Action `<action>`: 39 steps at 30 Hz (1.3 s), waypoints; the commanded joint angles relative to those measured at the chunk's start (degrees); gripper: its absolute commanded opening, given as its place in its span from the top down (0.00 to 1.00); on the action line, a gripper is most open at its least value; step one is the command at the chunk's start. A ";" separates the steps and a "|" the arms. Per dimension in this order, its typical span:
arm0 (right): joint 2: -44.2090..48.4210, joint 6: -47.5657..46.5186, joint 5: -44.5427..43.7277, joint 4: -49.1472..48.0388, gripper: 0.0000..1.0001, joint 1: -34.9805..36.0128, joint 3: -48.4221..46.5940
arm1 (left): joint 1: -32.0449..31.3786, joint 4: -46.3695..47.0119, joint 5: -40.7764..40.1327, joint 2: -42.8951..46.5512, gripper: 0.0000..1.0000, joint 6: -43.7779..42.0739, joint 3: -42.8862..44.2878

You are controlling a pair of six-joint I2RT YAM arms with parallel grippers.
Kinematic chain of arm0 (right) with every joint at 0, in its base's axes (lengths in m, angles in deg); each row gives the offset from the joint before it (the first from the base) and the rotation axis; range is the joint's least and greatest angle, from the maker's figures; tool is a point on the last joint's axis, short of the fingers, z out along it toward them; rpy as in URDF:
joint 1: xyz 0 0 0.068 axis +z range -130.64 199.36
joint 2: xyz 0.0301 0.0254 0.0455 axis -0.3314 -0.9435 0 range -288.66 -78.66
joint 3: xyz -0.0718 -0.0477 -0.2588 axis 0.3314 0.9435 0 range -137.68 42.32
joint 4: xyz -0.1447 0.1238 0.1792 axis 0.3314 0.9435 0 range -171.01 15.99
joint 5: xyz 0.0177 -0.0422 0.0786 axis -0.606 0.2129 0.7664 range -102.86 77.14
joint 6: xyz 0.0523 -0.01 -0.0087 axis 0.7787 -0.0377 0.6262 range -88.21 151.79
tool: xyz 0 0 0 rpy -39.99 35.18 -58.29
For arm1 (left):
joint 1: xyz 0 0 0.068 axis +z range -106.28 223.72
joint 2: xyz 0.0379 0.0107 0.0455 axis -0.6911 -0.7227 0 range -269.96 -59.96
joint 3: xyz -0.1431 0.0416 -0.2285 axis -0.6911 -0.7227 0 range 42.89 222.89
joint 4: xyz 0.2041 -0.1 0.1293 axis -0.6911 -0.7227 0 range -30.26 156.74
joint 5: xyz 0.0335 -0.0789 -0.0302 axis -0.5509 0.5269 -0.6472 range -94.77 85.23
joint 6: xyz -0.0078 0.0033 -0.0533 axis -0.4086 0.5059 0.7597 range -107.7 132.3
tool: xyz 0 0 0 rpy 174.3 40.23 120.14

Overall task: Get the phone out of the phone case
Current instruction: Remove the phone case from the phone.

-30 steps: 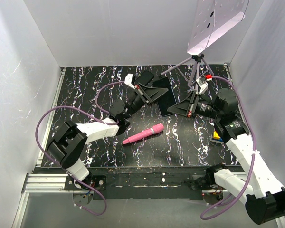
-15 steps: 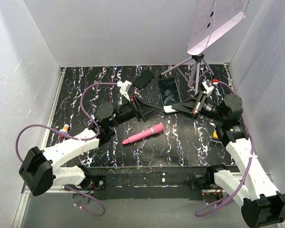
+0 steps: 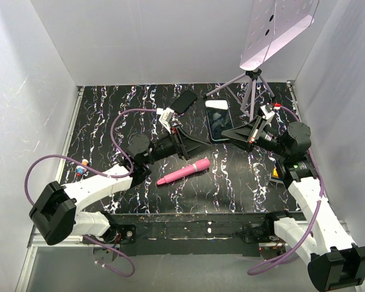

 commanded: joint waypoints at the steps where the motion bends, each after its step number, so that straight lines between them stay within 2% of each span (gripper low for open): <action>1: 1.49 0.29 -0.09 -6.19 0.99 -0.01 -0.83 | -0.21 2.41 0.48 -1.02 0.50 0.82 1.99; 6: 1.66 -0.23 -0.18 -5.66 0.99 -0.10 -0.66 | -0.30 3.82 -0.13 -3.13 0.47 2.67 3.31; 11: 1.93 -0.23 -0.18 -5.40 0.99 -0.10 -0.66 | -0.30 2.51 -1.27 -4.54 0.64 3.72 3.66; 17: 2.45 -1.99 0.00 -3.82 0.99 -0.01 0.57 | -0.21 0.05 -3.55 -5.42 0.67 4.25 5.07; 24: 3.16 -4.72 -0.62 -1.18 0.99 -0.10 1.98 | -0.21 0.40 -1.28 -6.66 0.52 4.69 6.74; 27: 2.98 -4.63 -0.62 -1.70 0.99 -0.10 1.98 | -0.30 -0.21 -2.15 -5.52 0.49 4.78 4.55; 33: 3.07 -3.31 -0.35 -2.85 0.99 -0.10 1.80 | -0.21 -1.80 -3.91 -6.21 0.67 3.55 6.21; 39: 3.86 -1.29 -0.44 -4.25 0.99 -0.10 1.28 | -0.04 -3.47 -4.17 -8.76 0.80 2.32 8.32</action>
